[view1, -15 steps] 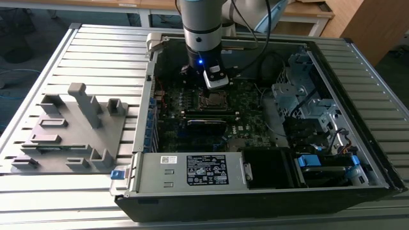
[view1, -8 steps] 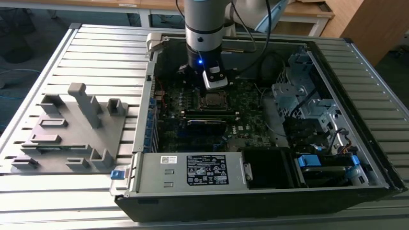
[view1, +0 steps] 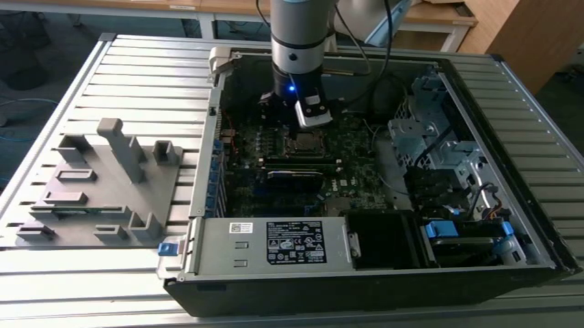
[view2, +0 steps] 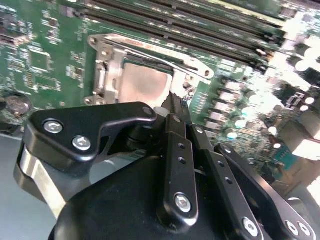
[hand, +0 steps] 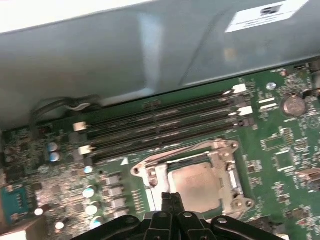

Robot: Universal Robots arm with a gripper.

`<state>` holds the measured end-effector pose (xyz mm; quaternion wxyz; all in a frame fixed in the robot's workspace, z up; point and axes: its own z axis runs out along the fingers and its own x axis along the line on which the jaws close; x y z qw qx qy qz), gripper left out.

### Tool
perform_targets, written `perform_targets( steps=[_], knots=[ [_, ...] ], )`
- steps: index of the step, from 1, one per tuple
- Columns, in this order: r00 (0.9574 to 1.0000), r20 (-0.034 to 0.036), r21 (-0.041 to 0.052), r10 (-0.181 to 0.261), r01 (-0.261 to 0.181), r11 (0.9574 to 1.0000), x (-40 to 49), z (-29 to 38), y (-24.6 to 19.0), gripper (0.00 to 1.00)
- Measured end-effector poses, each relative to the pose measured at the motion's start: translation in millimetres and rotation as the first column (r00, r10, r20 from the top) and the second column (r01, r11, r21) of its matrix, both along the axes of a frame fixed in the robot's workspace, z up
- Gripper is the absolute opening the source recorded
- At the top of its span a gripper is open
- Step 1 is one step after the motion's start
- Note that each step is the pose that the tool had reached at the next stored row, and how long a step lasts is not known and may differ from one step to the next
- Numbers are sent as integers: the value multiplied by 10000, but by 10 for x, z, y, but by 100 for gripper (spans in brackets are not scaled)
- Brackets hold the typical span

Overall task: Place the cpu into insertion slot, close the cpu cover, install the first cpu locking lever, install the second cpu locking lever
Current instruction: 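Install the first cpu locking lever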

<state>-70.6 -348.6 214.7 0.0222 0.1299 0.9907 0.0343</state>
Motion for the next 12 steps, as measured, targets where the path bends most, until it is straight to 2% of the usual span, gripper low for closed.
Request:
perform_targets(
  steps=[3,6,12],
  knots=[
    [10000,-93,1,12,-12,10000,95,-3,0,10],
    [9998,-152,2,91,-91,10000,154,-7,0,10],
    [9990,-173,1,423,-423,9991,224,-13,0,10]
  ],
)
